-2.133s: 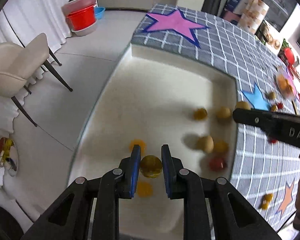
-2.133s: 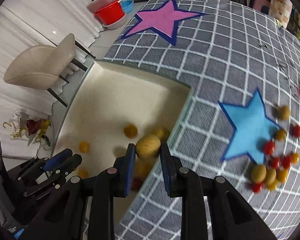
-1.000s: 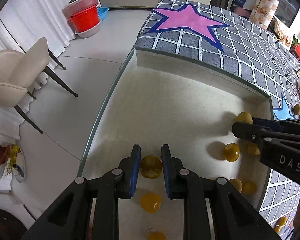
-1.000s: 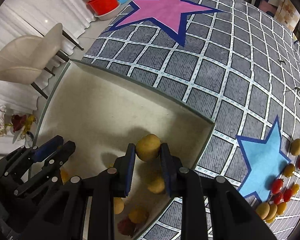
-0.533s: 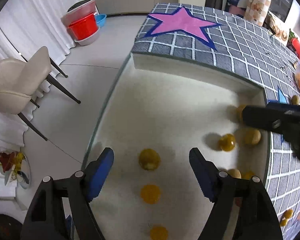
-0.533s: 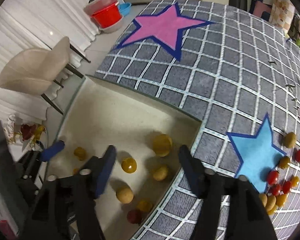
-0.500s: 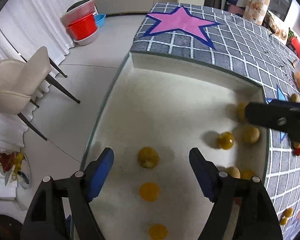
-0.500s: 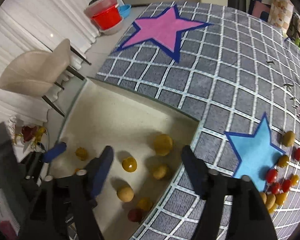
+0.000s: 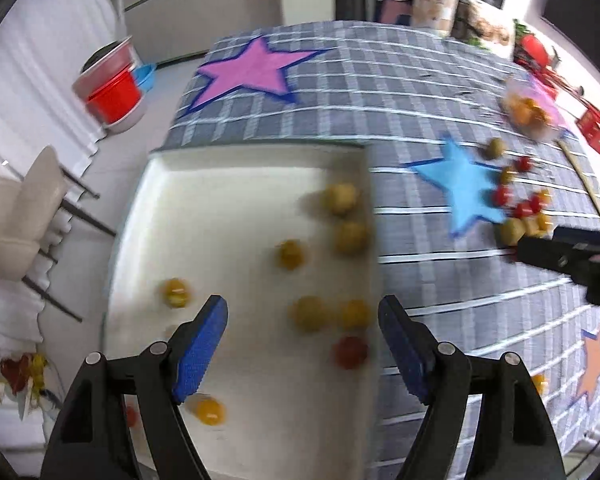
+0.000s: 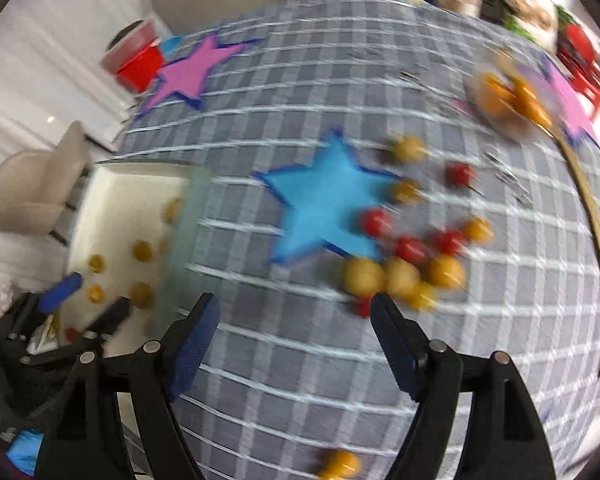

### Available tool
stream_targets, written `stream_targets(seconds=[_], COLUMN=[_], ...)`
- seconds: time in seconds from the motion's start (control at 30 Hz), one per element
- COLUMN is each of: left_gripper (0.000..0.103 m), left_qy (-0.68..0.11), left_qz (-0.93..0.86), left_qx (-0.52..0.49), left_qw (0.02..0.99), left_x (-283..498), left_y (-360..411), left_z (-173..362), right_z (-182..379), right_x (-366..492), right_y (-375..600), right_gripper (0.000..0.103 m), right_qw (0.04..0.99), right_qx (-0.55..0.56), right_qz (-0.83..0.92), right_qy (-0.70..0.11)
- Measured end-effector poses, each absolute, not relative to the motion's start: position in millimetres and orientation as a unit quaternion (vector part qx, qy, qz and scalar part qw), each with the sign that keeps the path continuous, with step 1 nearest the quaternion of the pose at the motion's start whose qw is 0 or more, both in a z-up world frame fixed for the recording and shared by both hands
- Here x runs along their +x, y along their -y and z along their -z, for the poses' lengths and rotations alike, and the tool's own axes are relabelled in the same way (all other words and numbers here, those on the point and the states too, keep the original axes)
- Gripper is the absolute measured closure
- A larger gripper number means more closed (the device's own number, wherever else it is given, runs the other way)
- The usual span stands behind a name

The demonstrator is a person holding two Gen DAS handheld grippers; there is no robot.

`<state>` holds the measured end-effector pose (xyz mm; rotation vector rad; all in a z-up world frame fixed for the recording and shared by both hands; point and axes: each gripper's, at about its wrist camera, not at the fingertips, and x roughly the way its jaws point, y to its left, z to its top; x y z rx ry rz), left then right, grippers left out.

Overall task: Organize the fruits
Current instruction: 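Move both open tools back to the fruit on the cloth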

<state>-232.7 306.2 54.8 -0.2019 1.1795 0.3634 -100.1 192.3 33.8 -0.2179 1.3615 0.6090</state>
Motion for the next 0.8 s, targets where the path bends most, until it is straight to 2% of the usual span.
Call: stream_targets(seconds=[0.23, 0.53, 0.67, 0.8], left_gripper=[0.024, 0.024, 0.024, 0.024], left_qy=[-0.563, -0.588, -0.590, -0.589], left_qz=[-0.108, -0.076, -0.068, -0.064], left_qx=[-0.064, -0.032, -0.030, -0.033], left_qw=[0.817, 0.804, 0.804, 0.805], left_x=[-198.6, -160.9, -147.3, -133.4], left_y=[-245.0, -204.6, -198.6, -194.9], left_z=[-52.5, -12.3, -4.8, -0.9], right_z=[-18.4, -1.5, 3.6, 12.0], right_x=[-85.8, -64.5, -53.6, -41.4], right_y=[-117.9, -83.2, -81.7, -80.6], right_gripper=[0.023, 0.023, 0.033, 0.036], right_qw=[0.734, 0.735, 0.740, 0.737], right_qx=[-0.085, -0.084, -0.092, -0.090], right_qz=[-0.209, -0.193, -0.200, -0.205], right_qy=[-0.640, -0.645, -0.636, -0.638])
